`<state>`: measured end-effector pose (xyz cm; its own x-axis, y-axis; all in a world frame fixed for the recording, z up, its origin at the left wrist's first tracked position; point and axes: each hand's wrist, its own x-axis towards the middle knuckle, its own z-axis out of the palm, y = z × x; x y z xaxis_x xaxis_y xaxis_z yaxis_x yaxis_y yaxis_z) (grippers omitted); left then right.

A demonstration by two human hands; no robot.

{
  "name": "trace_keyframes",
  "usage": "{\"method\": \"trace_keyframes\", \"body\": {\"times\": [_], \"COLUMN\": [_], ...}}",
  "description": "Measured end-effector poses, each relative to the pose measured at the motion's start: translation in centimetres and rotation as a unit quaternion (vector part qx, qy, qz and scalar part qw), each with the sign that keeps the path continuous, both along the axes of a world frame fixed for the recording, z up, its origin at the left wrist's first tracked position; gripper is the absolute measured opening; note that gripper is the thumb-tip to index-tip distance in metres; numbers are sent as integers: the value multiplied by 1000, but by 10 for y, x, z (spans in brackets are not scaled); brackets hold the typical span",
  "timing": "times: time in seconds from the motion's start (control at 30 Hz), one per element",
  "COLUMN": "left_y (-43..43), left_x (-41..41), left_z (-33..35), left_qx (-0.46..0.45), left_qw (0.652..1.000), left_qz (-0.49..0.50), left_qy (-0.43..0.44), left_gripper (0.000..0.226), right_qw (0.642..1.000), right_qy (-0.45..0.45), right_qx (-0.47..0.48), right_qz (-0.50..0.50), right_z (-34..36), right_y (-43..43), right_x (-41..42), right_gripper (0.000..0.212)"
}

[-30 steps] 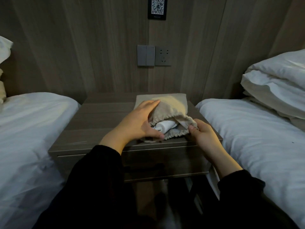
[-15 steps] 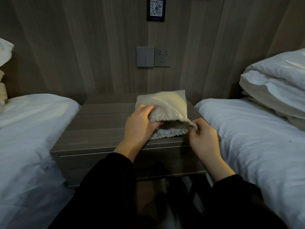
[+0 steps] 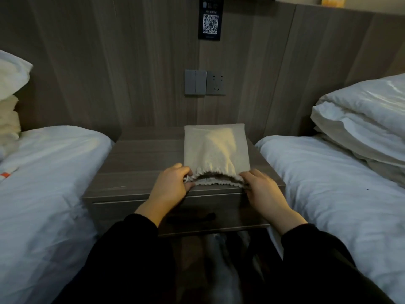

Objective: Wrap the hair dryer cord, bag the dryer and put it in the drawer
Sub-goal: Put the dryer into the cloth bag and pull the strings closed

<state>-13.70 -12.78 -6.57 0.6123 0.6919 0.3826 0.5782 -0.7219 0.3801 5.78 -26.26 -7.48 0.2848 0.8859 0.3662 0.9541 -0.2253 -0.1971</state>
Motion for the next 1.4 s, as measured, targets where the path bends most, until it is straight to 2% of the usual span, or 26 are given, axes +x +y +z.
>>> {"method": "trace_keyframes", "body": {"times": [0.1,0.17,0.27,0.33,0.47,0.6,0.83,0.9,0.97,1.07,1.13,1.2,1.27,1.33,1.4], "left_y": [3,9,14,18,42,60,80,88,93,95,97,99,102,103,105], "left_x": [2,6,14,19,25,32,40,43,46,49,49,49,48,46,43], "left_z": [17,37,75,106,164,205,245,246,243,233,229,225,222,219,217], "left_qx": [-126,-203,-271,-321,-342,-333,-312,-309,-313,-340,-377,-406,-419,-409,-369], "left_qw": [982,956,924,882,837,838,828,828,827,811,778,744,724,730,765], "left_qz": [36,39,2,-26,-65,-66,-69,-72,-84,-97,-96,-96,-92,-88,-81], "left_qy": [-135,-209,-270,-345,-423,-428,-462,-462,-459,-465,-493,-521,-540,-541,-522], "left_gripper": [11,11,10,8,17,17,12,13,14,15,13,12,12,13,14], "right_qw": [999,999,991,984,971,961,932,918,887,796,761,762,771,808,864], "right_qy": [-26,0,32,41,47,82,127,200,338,538,592,603,599,545,434], "right_qx": [-24,34,122,164,225,255,336,341,316,275,258,222,193,211,257], "right_qz": [2,-16,-49,-54,-61,-62,-49,-27,1,38,61,81,99,74,14], "right_z": [13,32,76,109,169,211,239,243,243,236,231,229,229,230,233], "right_y": [6,9,20,27,42,59,86,89,92,92,89,85,80,77,74], "right_x": [2,4,8,11,19,26,37,42,51,61,66,71,74,73,69], "right_gripper": [18,8,14,16,16,9,25,25,20,26,25,22,21,15,13]}}
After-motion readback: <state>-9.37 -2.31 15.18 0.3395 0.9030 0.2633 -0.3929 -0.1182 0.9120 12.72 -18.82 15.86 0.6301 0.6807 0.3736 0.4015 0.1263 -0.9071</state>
